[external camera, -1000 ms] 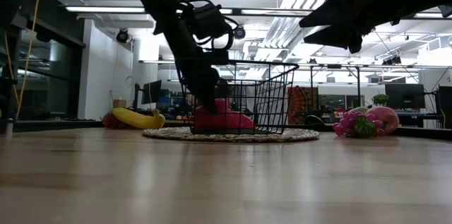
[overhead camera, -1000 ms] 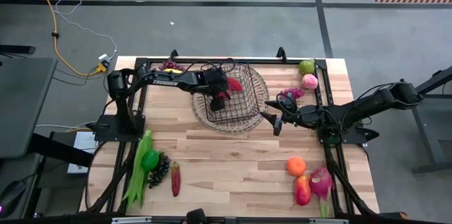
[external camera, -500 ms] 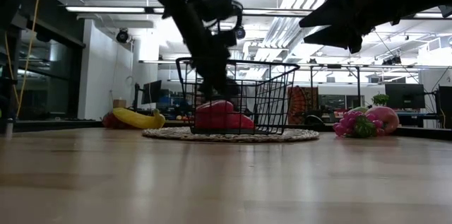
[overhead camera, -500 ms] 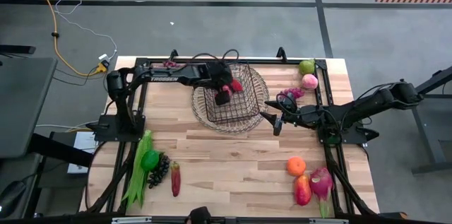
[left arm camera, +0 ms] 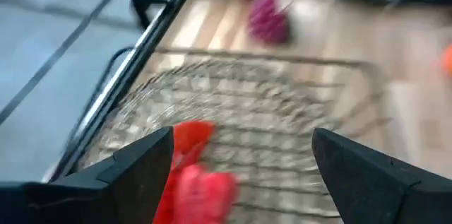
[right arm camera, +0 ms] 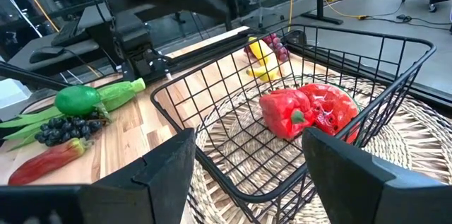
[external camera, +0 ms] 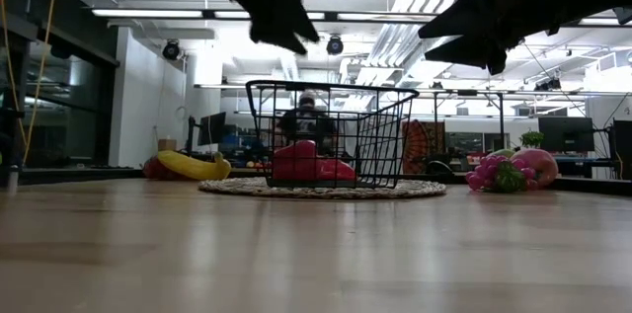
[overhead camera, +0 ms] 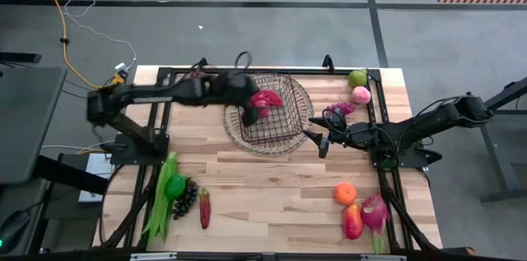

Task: Build produce basket
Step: Put the pink peach into the black wire basket

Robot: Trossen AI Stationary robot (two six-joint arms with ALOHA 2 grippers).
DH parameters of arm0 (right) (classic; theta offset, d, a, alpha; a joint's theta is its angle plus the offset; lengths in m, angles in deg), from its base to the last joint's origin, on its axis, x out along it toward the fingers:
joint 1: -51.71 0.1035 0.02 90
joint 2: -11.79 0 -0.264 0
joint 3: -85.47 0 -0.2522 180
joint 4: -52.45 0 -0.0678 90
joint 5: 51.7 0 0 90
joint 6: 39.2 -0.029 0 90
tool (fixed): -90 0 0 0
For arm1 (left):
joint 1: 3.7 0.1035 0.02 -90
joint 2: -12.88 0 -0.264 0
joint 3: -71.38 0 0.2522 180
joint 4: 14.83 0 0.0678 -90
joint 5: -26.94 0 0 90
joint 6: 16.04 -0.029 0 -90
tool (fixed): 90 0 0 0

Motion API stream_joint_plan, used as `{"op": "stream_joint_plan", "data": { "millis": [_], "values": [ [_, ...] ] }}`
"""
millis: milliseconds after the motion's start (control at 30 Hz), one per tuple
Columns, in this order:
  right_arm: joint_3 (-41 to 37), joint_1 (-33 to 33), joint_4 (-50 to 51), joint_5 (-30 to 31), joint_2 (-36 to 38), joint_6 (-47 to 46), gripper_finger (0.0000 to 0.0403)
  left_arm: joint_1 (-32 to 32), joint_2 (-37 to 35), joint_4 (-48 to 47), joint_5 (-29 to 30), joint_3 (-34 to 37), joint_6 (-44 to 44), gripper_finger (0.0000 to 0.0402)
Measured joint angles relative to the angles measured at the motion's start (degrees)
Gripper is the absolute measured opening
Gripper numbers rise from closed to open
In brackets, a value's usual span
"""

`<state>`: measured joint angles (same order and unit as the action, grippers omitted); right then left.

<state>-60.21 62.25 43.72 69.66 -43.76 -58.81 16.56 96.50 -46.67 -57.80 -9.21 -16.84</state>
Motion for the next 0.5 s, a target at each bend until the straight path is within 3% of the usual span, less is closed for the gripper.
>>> {"op": "stream_joint_plan", "data": {
  "millis": [300,500],
  "values": [
    [0.0,0.0,0.1,0.0,0.0,0.1,0.0252,-12.6,-23.8,27.1,1.2,28.4,0.6,0.0324],
    [0.0,0.0,0.1,0.0,0.0,0.1,0.0252,-20.4,-36.5,32.0,13.0,39.6,0.8,0.0323]
  ]
}}
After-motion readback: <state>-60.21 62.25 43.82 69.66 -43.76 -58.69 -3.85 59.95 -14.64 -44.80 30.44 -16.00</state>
